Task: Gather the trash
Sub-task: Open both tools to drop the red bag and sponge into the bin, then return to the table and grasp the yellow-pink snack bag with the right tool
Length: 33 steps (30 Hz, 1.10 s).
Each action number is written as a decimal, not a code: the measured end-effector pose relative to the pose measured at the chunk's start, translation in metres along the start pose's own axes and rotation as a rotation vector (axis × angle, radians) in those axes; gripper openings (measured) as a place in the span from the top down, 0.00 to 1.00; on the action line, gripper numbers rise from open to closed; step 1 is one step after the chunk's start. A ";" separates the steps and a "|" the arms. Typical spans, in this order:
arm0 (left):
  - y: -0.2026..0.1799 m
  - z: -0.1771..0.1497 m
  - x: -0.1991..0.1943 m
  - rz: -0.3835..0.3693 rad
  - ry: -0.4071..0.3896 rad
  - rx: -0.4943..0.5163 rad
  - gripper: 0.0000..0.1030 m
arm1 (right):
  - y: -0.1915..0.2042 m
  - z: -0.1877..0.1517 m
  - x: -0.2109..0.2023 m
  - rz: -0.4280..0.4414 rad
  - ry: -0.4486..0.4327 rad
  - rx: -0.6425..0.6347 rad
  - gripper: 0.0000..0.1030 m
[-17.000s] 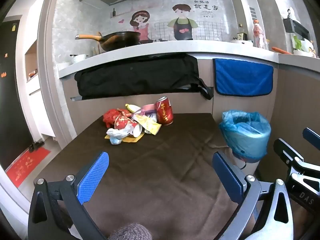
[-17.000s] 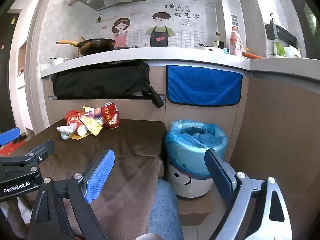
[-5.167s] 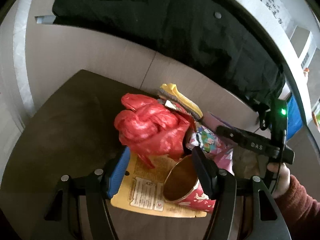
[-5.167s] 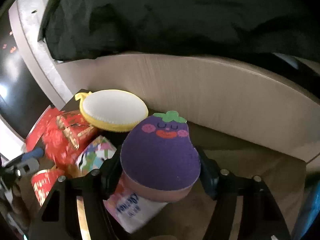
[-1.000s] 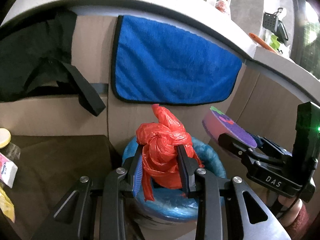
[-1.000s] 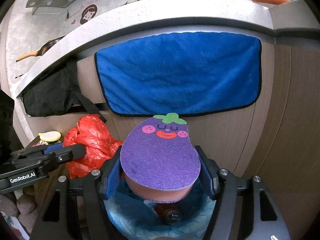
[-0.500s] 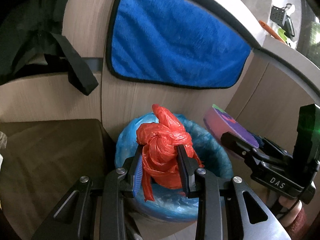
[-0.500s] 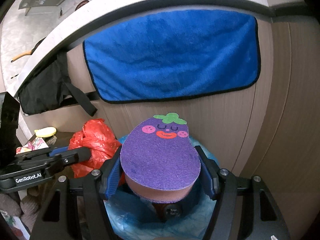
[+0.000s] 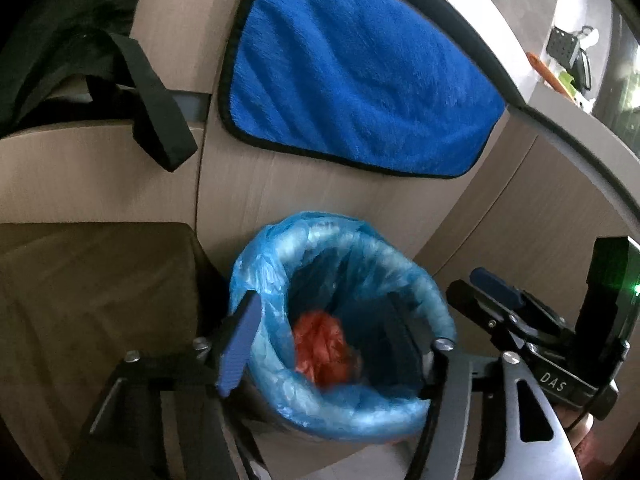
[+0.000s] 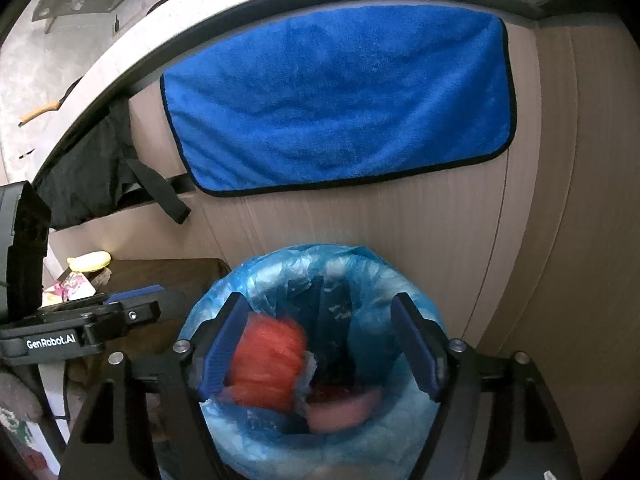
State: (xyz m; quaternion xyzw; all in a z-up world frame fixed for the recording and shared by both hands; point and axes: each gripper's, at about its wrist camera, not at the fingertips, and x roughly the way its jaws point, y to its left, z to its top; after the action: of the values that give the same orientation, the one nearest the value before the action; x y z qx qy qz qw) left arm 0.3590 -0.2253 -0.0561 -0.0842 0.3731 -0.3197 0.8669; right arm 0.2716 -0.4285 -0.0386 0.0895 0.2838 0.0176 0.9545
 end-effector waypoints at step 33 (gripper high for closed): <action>0.229 -0.096 -0.307 0.561 -0.284 -0.253 0.34 | 0.237 -0.006 -0.018 0.273 0.026 -0.295 0.30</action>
State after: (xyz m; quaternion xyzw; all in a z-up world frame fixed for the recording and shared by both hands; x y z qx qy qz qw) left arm 0.2454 0.1515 -0.0299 -0.1289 0.2938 -0.0051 0.9471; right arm 0.2572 -0.1955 0.0090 -0.0136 0.2757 0.1895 0.9423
